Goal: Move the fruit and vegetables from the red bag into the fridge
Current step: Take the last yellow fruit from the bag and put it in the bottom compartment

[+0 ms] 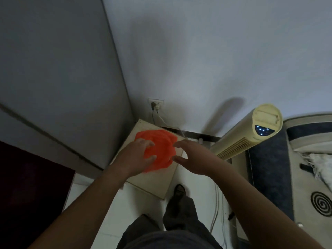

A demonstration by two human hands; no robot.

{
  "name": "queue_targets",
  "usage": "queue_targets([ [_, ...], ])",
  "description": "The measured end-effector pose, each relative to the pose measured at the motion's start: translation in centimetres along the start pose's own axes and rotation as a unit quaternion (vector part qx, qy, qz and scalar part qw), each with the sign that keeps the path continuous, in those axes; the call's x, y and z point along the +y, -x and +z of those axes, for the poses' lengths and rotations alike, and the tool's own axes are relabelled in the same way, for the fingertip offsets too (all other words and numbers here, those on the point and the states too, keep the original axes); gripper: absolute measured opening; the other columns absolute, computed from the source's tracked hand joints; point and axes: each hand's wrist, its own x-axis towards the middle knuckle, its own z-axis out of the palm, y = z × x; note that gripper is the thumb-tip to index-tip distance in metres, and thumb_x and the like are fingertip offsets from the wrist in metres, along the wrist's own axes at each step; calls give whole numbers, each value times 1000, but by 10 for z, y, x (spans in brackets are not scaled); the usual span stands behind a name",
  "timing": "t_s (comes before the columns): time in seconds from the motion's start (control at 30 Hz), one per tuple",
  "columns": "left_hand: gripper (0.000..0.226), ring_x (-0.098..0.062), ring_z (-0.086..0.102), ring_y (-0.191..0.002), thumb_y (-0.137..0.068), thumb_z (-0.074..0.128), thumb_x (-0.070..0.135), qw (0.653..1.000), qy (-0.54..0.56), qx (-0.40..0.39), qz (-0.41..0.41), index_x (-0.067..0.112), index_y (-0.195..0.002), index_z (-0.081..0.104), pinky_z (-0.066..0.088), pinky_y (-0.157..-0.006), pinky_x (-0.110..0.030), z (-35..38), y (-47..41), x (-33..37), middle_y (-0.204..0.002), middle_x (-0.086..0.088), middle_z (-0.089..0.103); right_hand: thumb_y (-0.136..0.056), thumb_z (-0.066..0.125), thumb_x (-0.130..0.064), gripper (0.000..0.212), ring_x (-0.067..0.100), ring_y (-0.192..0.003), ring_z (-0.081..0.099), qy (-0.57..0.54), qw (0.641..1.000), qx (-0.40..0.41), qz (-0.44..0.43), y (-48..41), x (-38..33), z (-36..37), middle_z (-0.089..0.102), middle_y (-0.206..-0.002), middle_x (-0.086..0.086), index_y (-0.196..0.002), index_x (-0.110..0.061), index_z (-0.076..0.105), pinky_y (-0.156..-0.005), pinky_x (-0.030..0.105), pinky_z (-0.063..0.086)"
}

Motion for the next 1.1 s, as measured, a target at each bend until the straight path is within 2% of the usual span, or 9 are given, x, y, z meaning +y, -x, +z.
queue_targets([
  [0.23, 47, -17, 49, -114, -86, 58, 39, 998, -3, 60, -15, 22, -129, 48, 42, -93, -31, -4, -71, 15, -130, -1, 48, -91, 53, -40, 39, 17, -112, 52, 9, 999, -20, -35, -61, 49, -39, 55, -126, -1, -127, -25, 50, -96, 35, 45],
  [0.37, 48, -18, 48, -116, -87, 59, 35, 998, -7, 60, -34, 19, -131, 47, 39, -96, -30, 6, -103, -1, -132, -2, 48, -90, 53, -42, 44, 19, -117, 48, -3, 998, -36, -45, -99, 76, -42, 50, -132, -1, -130, -26, 46, -98, 38, 43],
  [0.47, 50, -23, 48, -117, -85, 61, 33, 997, -12, 44, -55, 16, -131, 48, 40, -98, -37, 12, -122, -24, -133, -7, 48, -89, 52, -44, 48, 19, -117, 48, -6, 997, -58, -50, -128, 91, -32, 48, -133, -1, -133, -25, 44, -98, 40, 43],
  [0.63, 48, -27, 53, -111, -84, 61, 31, 997, -32, 10, -74, 15, -128, 51, 44, -94, -40, 30, -142, -76, -126, -8, 53, -92, 48, -42, 52, 22, -128, 38, -1, 994, -92, -64, -177, 101, 6, 37, -143, 2, -140, -24, 35, -105, 41, 37],
  [0.8, 63, -28, 58, -106, -73, 35, 50, 996, -42, -49, -67, 18, -124, 54, 52, -82, -41, 82, -154, -135, -121, -7, 56, -92, 41, -49, 60, 27, -140, 19, 35, 993, -103, -38, -226, 119, 84, 24, -151, 3, -144, -24, 22, -112, 50, 22],
  [0.9, 48, -26, 63, -102, -74, 55, 36, 995, -50, -78, -24, 18, -119, 57, 57, -73, -33, 122, -163, -160, -117, -8, 62, -93, 35, -53, 64, 29, -143, 5, 24, 992, -124, -26, -249, 133, 133, 10, -156, 1, -146, -28, 10, -114, 55, 15],
  [0.97, 56, -26, 53, -119, -76, 65, 28, 993, -61, -99, 3, 19, -130, 50, 51, -86, -32, 148, -173, -172, -132, -9, 53, -90, 25, -62, 69, 29, -144, -3, 20, 991, -129, -21, -263, 144, 158, 1, -157, -1, -147, -31, 2, -114, 56, 11],
  [1.03, 67, -25, 33, -136, -84, 60, 31, 990, -71, -123, -9, 20, -143, 31, 39, -103, -36, 172, -180, -183, -150, -8, 32, -81, 11, -72, 78, 27, -143, -10, 21, 992, -124, -32, -274, 155, 180, -5, -157, -4, -146, -34, -4, -115, 56, 7],
  [1.1, 80, -24, 19, -142, -85, 58, 34, 989, -76, -124, -13, 22, -149, 11, 28, -111, -37, 193, -185, -193, -156, -6, 15, -75, 2, -78, 82, 22, -141, -18, 14, 991, -123, -45, -279, 165, 199, -10, -157, -7, -146, -36, -7, -115, 54, 2],
])
